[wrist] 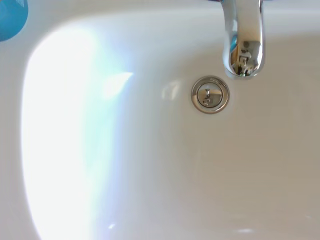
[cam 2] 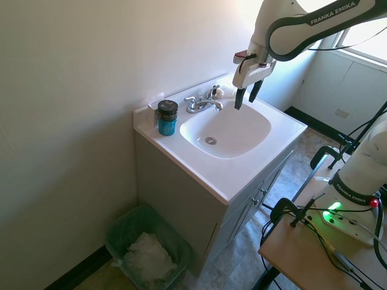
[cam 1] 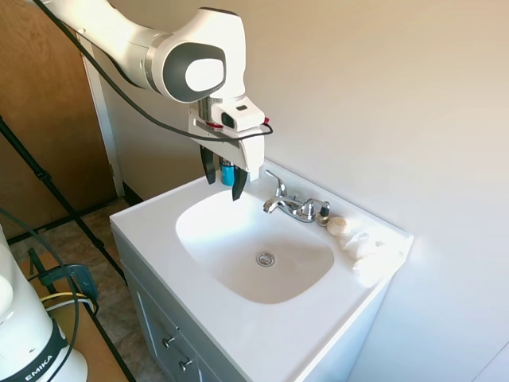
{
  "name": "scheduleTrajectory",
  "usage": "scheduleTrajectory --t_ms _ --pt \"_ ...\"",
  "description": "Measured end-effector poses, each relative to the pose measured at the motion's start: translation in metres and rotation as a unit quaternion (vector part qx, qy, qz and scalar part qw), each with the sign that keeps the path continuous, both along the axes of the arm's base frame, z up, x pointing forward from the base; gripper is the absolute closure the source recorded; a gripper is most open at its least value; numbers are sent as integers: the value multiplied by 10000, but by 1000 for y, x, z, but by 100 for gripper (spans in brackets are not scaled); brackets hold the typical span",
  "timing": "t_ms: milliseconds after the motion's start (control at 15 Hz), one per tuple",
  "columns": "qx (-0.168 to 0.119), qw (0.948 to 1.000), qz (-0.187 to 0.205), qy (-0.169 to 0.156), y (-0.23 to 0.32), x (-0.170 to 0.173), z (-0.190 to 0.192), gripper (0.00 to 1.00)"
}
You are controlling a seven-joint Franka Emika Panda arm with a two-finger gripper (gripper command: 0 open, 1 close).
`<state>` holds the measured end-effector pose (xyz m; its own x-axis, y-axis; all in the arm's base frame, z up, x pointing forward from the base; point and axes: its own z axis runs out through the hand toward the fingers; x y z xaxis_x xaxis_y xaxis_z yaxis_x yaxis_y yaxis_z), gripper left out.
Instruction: Throw the tissue in the trash bin
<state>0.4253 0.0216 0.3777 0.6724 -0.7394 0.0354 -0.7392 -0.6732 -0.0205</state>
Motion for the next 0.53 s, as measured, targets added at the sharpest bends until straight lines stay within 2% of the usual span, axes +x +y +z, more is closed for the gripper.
scheduleTrajectory --t_ms 200,533 --pt "-64 10000 -16 -34 -10 3 4 0" --pt "-249 9979 -413 -429 -95 42 45 0"
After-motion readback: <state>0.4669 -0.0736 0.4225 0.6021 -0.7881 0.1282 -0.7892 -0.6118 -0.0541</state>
